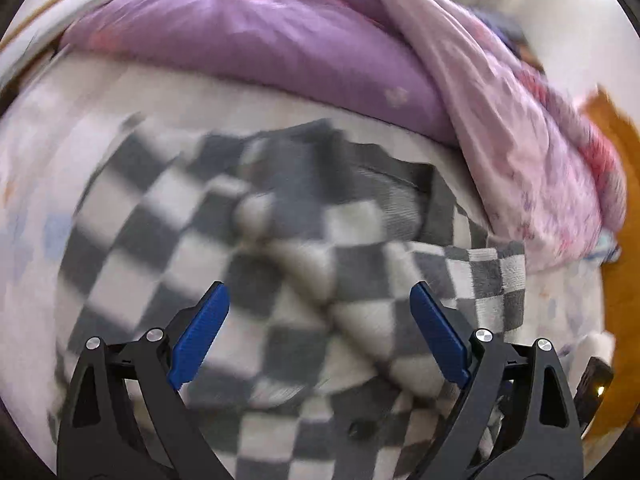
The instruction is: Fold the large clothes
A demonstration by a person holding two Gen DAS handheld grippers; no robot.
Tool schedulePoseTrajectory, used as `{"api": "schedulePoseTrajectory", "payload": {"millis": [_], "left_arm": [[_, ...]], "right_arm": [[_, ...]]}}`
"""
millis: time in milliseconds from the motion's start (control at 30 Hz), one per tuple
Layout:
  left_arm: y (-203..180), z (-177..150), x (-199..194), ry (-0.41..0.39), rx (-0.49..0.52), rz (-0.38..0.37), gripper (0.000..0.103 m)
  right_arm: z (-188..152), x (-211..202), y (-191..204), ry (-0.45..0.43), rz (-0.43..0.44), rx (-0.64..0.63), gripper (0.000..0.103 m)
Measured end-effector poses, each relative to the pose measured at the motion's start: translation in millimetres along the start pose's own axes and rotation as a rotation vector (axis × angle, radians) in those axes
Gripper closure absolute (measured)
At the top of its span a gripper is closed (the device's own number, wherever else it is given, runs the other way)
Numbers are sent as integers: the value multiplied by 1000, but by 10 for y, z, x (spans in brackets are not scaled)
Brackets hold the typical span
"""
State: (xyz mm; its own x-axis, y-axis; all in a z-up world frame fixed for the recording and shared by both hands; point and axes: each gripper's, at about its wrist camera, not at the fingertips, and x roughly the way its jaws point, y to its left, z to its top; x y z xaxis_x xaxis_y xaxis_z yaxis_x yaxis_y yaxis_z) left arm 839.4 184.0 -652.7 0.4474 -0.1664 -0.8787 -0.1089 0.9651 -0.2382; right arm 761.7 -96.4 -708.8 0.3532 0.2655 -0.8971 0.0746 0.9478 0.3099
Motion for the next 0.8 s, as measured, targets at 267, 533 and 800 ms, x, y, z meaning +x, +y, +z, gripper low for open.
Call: {"api": "schedulePoseTrajectory", "payload": {"millis": [267, 533, 800], "left_arm": [[-304, 509, 863, 110, 19, 245, 12], [22, 559, 735, 48, -26, 105, 88], [818, -14, -166, -55, -85, 5, 91]], "right_arm": [[-36, 138, -185, 12, 24, 17, 71], [-55, 98, -439, 24, 110, 66, 89], [-59, 58, -505, 31, 125, 99, 92]]}}
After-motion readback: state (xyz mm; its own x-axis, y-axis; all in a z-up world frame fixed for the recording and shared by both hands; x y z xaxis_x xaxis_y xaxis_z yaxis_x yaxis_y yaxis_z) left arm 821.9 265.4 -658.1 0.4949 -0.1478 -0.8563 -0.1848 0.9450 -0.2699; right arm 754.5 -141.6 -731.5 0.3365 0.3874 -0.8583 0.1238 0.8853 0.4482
